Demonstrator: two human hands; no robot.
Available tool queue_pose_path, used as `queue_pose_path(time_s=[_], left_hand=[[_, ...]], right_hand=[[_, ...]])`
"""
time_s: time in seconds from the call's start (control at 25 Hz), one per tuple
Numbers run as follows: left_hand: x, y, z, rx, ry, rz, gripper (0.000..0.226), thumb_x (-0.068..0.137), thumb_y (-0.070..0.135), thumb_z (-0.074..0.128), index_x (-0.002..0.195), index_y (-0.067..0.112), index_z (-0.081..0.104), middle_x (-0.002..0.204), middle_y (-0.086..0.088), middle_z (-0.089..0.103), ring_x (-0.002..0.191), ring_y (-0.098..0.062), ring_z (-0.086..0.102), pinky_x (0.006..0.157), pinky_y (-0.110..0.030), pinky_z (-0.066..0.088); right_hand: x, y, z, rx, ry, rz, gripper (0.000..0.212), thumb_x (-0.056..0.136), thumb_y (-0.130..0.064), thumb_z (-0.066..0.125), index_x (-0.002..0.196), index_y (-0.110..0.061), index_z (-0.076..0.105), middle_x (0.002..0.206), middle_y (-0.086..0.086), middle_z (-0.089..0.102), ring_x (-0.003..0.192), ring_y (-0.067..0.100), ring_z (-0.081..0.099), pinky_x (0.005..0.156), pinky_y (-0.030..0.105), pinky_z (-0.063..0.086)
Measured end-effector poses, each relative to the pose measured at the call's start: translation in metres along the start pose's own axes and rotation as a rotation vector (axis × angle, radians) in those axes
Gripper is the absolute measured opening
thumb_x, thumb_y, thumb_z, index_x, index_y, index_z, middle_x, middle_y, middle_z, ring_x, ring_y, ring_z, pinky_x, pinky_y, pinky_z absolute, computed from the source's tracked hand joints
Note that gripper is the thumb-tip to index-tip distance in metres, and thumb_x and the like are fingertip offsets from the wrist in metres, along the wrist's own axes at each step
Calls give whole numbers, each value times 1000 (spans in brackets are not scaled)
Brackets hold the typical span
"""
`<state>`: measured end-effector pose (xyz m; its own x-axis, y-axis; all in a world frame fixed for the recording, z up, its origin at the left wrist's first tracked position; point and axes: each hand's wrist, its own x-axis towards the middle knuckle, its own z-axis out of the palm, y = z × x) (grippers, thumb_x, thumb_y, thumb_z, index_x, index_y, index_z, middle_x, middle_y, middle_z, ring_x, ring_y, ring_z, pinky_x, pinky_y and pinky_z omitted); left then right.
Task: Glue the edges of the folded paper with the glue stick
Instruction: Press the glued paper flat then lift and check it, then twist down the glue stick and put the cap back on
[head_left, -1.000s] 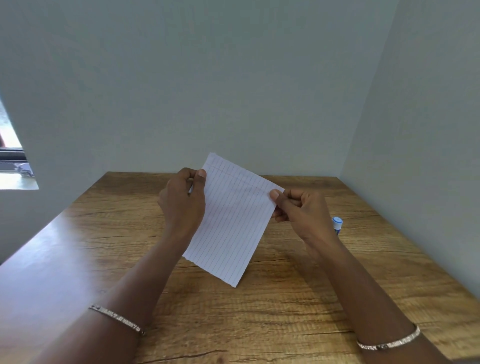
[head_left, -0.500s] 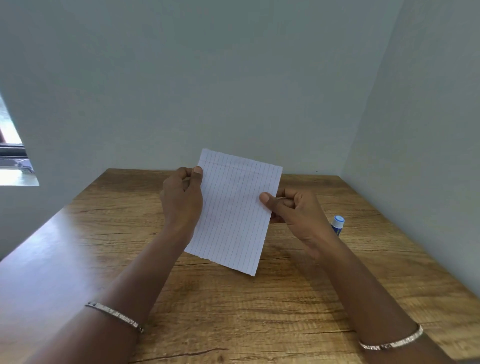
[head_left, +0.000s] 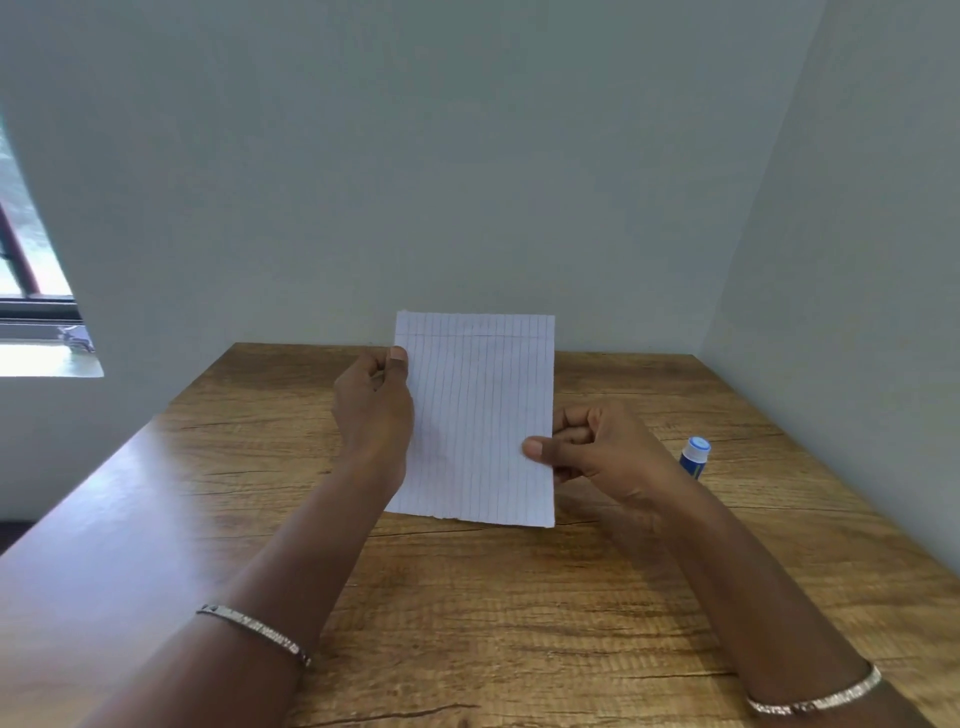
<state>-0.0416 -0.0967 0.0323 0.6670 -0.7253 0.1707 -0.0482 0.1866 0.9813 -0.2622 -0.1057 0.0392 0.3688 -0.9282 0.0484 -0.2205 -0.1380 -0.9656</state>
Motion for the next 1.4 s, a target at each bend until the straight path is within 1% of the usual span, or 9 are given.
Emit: queue_pose_path(time_s=[0.16,0.4,0.56,0.68,0.92,1.12,1.24,1.32,1.4], left_hand=[[5,-1,0,60,50,27,27,101,35,52,96,14,70,99,1,71,94,-17,67,84,-38,57],[10,-9,-10,336,32,-51,33,100,32,53,79,8,61,83,-6,66,73,-24,63,66,-38,53],[13,-13,-18,686,-109,76,25,96,28,61,72,20,55,75,3,60,66,-14,57,72,-41,54],[15,-19,-20,883,-225,135,14,91,32,68,94,19,63,91,4,62,81,-17,59,71,-36,50],[5,-20,-19,1247,-319,296,67,88,58,62,142,21,43,143,-10,46,129,-34,50,99,-47,44],[3,-29,-13,1398,-758,320,68,92,74,25,154,50,12,169,6,-2,155,-28,-2,117,-64,4],[4,-33,-10,1453,-833,268,68,94,72,10,155,47,-3,168,7,-7,155,-25,-6,117,-65,-4],[4,-31,-10,1489,-798,303,69,93,72,9,156,46,0,169,6,-1,156,-24,-1,117,-64,-2],[3,-29,-9,1481,-734,362,70,93,73,13,156,44,14,168,5,11,155,-23,8,117,-63,1]], right_hand=[[-3,0,1,120,-23,50,25,83,-15,80,106,-5,75,96,11,81,91,25,78,81,39,63],[-6,0,6,96,-121,172,46,77,4,81,119,-7,66,75,10,77,66,18,73,62,31,58],[-4,0,6,108,-115,251,59,72,8,84,124,-7,60,87,16,78,85,30,78,60,31,60],[-7,-1,6,65,-146,307,70,70,9,85,128,-13,54,88,18,77,77,31,77,60,30,62],[-13,0,15,-354,-156,214,85,74,-17,90,145,-21,43,76,6,71,53,12,65,50,24,51],[-9,-3,15,-730,-186,160,77,80,-47,80,148,-32,45,90,-12,50,83,10,53,63,23,41],[-12,-5,14,-832,-197,69,77,81,-51,77,149,-32,45,84,-17,43,86,8,48,62,22,33],[-16,-10,9,-752,-108,-100,64,81,-48,79,139,-30,58,75,-14,52,68,1,50,60,20,34],[-21,-16,0,-530,180,-362,31,86,-38,78,114,-24,76,58,-13,53,53,2,47,57,16,36]])
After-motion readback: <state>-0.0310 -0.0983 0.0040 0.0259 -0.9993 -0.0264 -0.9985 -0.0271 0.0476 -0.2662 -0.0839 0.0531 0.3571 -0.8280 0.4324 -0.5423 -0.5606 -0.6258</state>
